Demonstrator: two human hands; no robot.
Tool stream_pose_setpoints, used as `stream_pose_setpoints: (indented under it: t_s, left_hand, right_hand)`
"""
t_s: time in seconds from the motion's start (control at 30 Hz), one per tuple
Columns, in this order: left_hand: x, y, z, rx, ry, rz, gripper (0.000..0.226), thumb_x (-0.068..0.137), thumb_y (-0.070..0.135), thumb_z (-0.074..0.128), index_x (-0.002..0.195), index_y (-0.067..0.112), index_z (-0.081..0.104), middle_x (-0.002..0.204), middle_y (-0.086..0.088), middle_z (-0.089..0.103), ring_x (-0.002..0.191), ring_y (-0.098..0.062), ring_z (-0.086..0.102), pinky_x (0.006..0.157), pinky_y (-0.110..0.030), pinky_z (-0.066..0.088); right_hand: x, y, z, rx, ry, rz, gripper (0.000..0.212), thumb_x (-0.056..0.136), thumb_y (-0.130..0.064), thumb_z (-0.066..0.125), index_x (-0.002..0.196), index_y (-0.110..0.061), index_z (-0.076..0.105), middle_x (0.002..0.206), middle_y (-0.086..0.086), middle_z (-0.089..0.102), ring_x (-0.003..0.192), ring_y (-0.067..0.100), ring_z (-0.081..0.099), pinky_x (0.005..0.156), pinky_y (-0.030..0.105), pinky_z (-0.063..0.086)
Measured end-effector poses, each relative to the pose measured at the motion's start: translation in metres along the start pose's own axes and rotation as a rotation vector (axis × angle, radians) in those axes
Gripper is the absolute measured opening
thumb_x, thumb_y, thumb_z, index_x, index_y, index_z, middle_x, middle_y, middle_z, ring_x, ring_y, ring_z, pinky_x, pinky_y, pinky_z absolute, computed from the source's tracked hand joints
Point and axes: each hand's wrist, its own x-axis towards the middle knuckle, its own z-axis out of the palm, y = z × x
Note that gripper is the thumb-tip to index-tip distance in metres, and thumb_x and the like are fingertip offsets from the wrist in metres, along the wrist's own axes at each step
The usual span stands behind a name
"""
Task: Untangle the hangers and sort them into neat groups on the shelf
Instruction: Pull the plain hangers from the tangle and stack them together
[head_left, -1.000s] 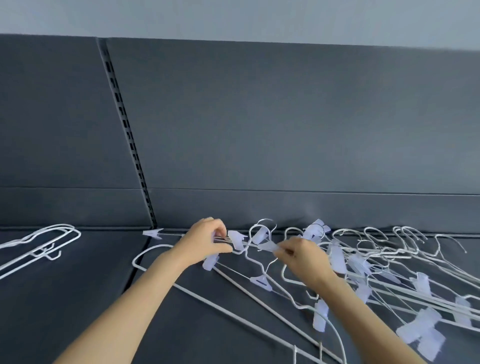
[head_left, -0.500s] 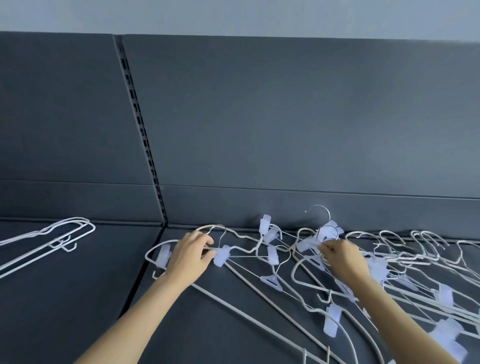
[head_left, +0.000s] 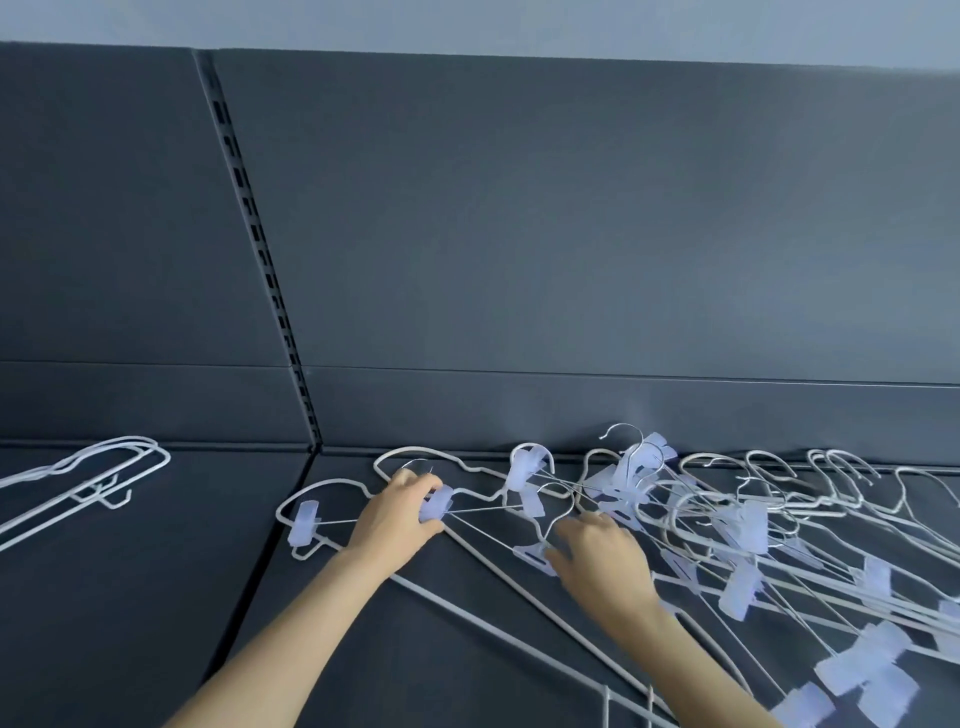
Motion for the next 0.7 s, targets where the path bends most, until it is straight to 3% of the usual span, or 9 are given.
stream_pose_setpoints:
  t_s: [0.1, 0.23, 0.3, 0.43, 0.6, 0.7]
  left_hand:
    - [0.0, 0.0, 0.001, -0.079, -0.004, -0.047, 0.03, 0.079, 0.015, 0.063, 0.108, 0.018, 0.054, 0.111, -0.002, 0.048, 0.095, -0.022, 0.055, 0.079, -0.031, 0.045]
    - [-0.002, 0.0, -0.003, -0.115, 0.027, -0.042, 0.017, 0.078, 0.003, 0.058, 0.082, 0.019, 0.053, 0.1, -0.002, 0.048, 0.086, -0.021, 0.053, 0.071, -0.027, 0.042]
    - [-0.004, -0.003, -0.006, -0.123, 0.059, -0.029, 0.017, 0.078, 0.002, 0.057, 0.078, 0.018, 0.053, 0.095, -0.001, 0.047, 0.08, -0.02, 0.051, 0.065, -0.024, 0.038]
    - [-0.015, -0.011, -0.015, -0.125, 0.131, 0.025, 0.009, 0.077, -0.002, 0.056, 0.08, 0.004, 0.061, 0.089, 0.0, 0.052, 0.077, -0.02, 0.051, 0.058, -0.016, 0.035]
    - [-0.032, -0.015, -0.025, -0.109, 0.208, 0.032, 0.017, 0.076, -0.004, 0.056, 0.086, 0.008, 0.062, 0.093, 0.006, 0.05, 0.08, -0.023, 0.056, 0.064, -0.031, 0.045]
    - [-0.037, -0.011, -0.031, -0.095, 0.244, 0.07, 0.017, 0.077, -0.003, 0.057, 0.089, 0.008, 0.062, 0.095, 0.004, 0.051, 0.077, -0.025, 0.059, 0.067, -0.04, 0.05]
  right_hand:
    - [-0.002, -0.005, 0.006, -0.073, -0.07, 0.051, 0.028, 0.09, -0.032, 0.049, 0.101, -0.008, 0.06, 0.106, 0.006, 0.059, 0.109, 0.027, 0.051, 0.082, 0.03, 0.037]
    - [0.0, -0.001, 0.007, 0.065, -0.076, 0.107, 0.02, 0.09, -0.017, 0.045, 0.098, -0.009, 0.062, 0.103, 0.007, 0.06, 0.101, 0.026, 0.055, 0.068, 0.026, 0.031]
    - [0.002, 0.002, 0.004, 0.167, -0.05, 0.159, 0.017, 0.09, -0.012, 0.044, 0.092, -0.009, 0.061, 0.102, 0.009, 0.061, 0.093, 0.027, 0.057, 0.065, 0.027, 0.034]
    - [0.006, 0.004, -0.006, 0.298, -0.009, 0.13, 0.014, 0.087, -0.008, 0.049, 0.08, -0.007, 0.061, 0.081, 0.007, 0.062, 0.075, 0.026, 0.057, 0.066, 0.033, 0.044]
    - [0.007, -0.002, -0.013, 0.348, -0.009, -0.014, 0.015, 0.086, -0.005, 0.049, 0.082, 0.003, 0.061, 0.08, 0.016, 0.064, 0.077, 0.028, 0.056, 0.068, 0.034, 0.043]
    - [0.01, -0.011, -0.014, 0.363, 0.057, -0.06, 0.015, 0.087, -0.005, 0.051, 0.084, 0.003, 0.063, 0.083, 0.012, 0.063, 0.079, 0.026, 0.056, 0.071, 0.033, 0.043]
